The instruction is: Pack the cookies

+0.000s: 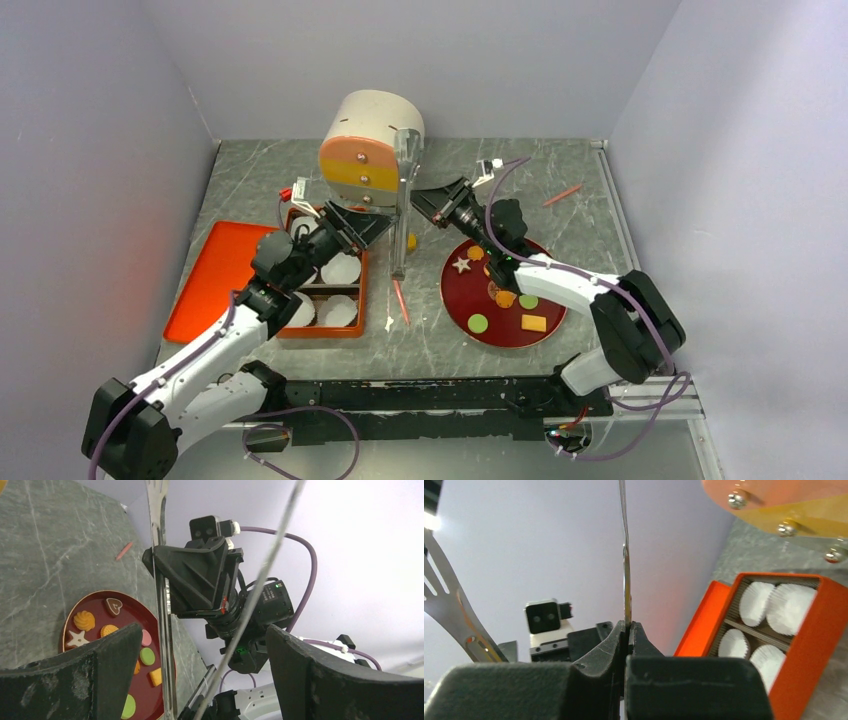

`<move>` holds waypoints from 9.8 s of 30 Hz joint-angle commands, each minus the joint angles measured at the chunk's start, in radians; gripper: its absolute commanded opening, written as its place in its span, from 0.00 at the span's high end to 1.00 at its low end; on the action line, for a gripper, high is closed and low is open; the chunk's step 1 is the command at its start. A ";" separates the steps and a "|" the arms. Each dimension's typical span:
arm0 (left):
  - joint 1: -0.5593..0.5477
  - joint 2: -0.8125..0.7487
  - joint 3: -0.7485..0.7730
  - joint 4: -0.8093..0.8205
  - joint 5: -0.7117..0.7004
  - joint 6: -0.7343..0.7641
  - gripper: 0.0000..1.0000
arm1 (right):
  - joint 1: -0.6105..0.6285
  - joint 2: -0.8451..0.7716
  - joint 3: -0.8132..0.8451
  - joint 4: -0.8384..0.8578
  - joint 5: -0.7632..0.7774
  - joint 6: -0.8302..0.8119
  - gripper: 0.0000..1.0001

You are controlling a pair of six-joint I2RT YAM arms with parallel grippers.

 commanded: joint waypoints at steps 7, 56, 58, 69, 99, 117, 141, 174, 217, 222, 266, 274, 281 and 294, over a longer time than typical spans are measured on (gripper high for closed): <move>-0.013 0.036 0.007 0.119 0.025 -0.045 0.02 | 0.045 0.075 0.134 0.163 -0.064 0.035 1.00; -0.037 -0.009 -0.023 0.169 0.005 0.012 0.32 | 0.102 0.041 0.143 0.030 -0.085 -0.082 1.00; -0.036 -0.015 -0.033 0.175 0.000 0.008 0.36 | 0.106 0.036 0.140 0.021 -0.084 -0.086 1.00; -0.037 -0.068 -0.038 0.106 -0.048 0.037 0.48 | 0.107 -0.022 0.093 0.001 -0.057 -0.107 0.79; -0.036 0.004 0.326 -0.767 -0.242 0.706 0.53 | 0.082 -0.404 0.063 -0.757 0.265 -0.542 0.42; -0.037 0.137 0.454 -1.042 -0.237 0.975 0.57 | -0.393 -0.437 0.098 -1.448 0.335 -0.557 0.03; -0.038 0.209 0.513 -1.087 -0.034 1.032 0.57 | -0.681 -0.401 -0.183 -1.567 0.430 -0.392 0.00; -0.288 0.437 0.622 -1.194 -0.252 0.992 0.46 | -0.411 -0.427 -0.195 -1.236 0.165 -0.358 0.00; -0.393 0.922 0.915 -1.247 -0.485 0.916 0.46 | -0.412 -0.727 -0.159 -1.337 0.395 -0.409 0.00; -0.396 0.918 0.908 -1.233 -0.477 0.918 0.47 | -0.411 -0.715 -0.158 -1.328 0.388 -0.411 0.00; -0.339 0.555 0.738 -1.262 -0.587 0.900 0.73 | -0.412 -0.672 -0.135 -1.282 0.405 -0.431 0.00; -0.206 0.423 0.616 -1.269 -0.582 0.892 0.74 | -0.412 -0.663 -0.131 -1.264 0.415 -0.458 0.00; -0.036 0.355 0.553 -1.281 -0.553 0.899 0.75 | -0.412 -0.646 -0.110 -1.243 0.412 -0.491 0.00; 0.187 0.397 0.529 -1.297 -0.597 0.926 0.75 | -0.411 -0.639 -0.090 -1.237 0.413 -0.551 0.00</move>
